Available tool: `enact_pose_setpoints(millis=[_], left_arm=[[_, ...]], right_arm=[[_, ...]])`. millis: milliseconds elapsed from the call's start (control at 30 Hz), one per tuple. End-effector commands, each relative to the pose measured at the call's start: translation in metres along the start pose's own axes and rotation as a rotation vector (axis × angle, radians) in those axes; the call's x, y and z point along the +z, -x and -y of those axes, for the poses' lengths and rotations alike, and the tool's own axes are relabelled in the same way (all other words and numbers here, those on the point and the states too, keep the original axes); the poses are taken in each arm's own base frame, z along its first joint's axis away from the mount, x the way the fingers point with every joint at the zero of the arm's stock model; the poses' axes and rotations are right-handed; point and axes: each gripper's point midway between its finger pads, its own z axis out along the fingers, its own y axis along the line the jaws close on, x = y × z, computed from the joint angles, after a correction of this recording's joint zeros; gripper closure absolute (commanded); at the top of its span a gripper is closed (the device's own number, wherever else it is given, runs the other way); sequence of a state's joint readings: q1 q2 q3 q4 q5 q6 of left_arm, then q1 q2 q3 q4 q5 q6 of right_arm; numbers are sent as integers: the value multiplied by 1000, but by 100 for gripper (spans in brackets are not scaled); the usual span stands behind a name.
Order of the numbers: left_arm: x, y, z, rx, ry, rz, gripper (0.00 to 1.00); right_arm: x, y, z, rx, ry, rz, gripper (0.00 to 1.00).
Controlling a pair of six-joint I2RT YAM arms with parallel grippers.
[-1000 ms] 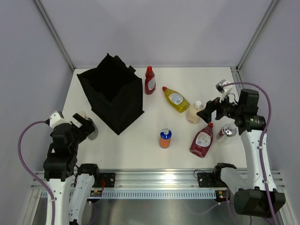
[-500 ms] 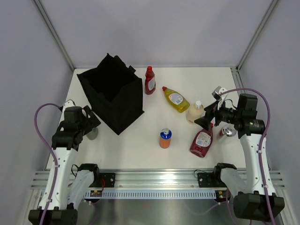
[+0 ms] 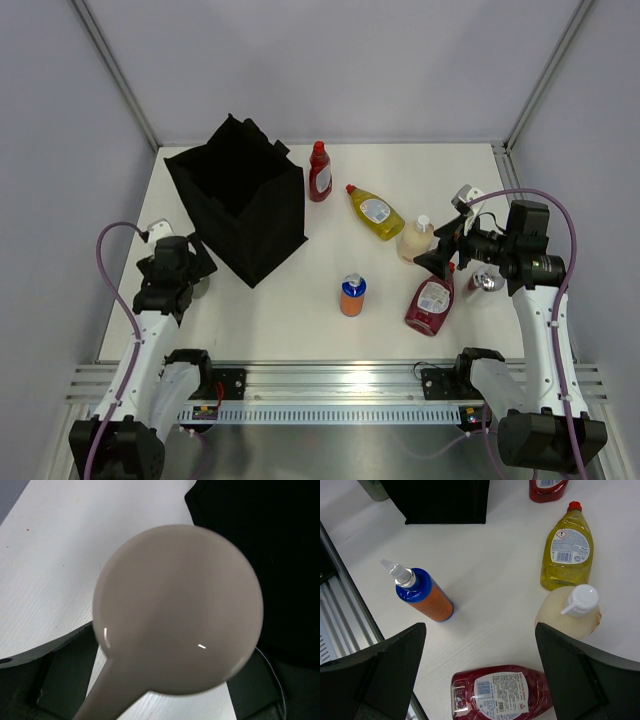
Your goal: Place the personal care products into the canvas bag
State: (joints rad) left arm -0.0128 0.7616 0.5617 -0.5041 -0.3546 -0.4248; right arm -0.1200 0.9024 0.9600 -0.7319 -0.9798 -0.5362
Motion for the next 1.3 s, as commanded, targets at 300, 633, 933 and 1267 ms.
enact_pose_setpoints(millis=[300, 633, 933, 1267], left_arm=[[26, 42, 11, 31, 12, 148, 45], [-39, 97, 25, -23, -131, 308, 100], [-112, 125, 30, -171, -256, 335, 100], [-226, 197, 50, -195, -477, 431, 100]], right_arm=[[1, -4, 2, -15, 0, -7, 0], [3, -8, 5, -6, -1, -16, 1], [7, -14, 8, 23, 11, -35, 1], [10, -20, 14, 38, 2, -56, 1]])
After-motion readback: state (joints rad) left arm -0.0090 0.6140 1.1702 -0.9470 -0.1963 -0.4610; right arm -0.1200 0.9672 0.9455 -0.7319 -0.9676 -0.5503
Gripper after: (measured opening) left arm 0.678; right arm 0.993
